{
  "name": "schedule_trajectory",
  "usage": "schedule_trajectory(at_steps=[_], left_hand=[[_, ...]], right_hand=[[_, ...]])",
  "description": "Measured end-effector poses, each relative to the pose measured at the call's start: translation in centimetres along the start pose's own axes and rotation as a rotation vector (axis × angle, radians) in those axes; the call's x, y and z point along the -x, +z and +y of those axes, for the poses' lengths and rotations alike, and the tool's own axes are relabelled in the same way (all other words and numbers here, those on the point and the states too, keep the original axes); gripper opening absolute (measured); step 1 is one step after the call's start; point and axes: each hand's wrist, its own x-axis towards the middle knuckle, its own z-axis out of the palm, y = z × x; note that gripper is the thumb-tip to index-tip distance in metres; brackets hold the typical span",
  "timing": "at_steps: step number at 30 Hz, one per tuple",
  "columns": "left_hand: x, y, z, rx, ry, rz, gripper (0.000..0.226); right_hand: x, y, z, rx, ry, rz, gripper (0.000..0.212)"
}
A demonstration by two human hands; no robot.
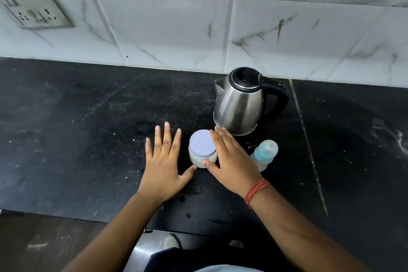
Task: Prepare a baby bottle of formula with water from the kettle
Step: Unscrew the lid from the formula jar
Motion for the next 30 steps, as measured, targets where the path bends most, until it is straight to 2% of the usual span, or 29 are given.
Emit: schedule_trajectory(at_steps=[4,9,11,13,15,16,18,22,30], left_hand=[[0.7,0.7,-0.9,0.029,-0.052,-0.094,0.107],[-0.1,1.6,-0.2,0.176,-0.119,-0.173,0.113],[-0.5,1.6,0.4,0.345,-0.162,-0.181,0.121],[-0.7,1.1,1.2,0.582,-0.248,-0.143,0.126],[-0.8,0.4,1.8,0.686,-0.309,-0.053,0.118],[-0.8,0.0,2.1,0.681,-0.301,-0.016,0.108],[-1.0,-0.5,2.5,0.587,-0.234,0.016,0.094],[-1.6,-0.6,2.9,0.353,-0.032,-0.013,0.099],[-3.5,-2.0,3.4,0.463,0.06,-0.1,0.094]], right_hand=[[-1.7,0.0,-0.6,0.039,0.009,-0.062,0.09],[-3.5,0.2,-1.4,0.113,0.028,-0.007,0.091],[-3.6,0.0,-1.9,0.018,0.046,0.054,0.088],[-3.5,-0.6,-2.7,-0.186,0.084,0.097,0.086],[-3.4,-1.2,-3.2,-0.372,0.138,0.053,0.085],[-3.3,-1.6,-3.3,-0.411,0.161,0.01,0.083],[-3.2,-2.2,-3.2,-0.286,0.156,-0.047,0.077],[-3.4,-2.6,-2.3,0.02,0.119,-0.018,0.071],[-3.7,-3.0,-0.8,-0.093,0.046,0.134,0.062]])
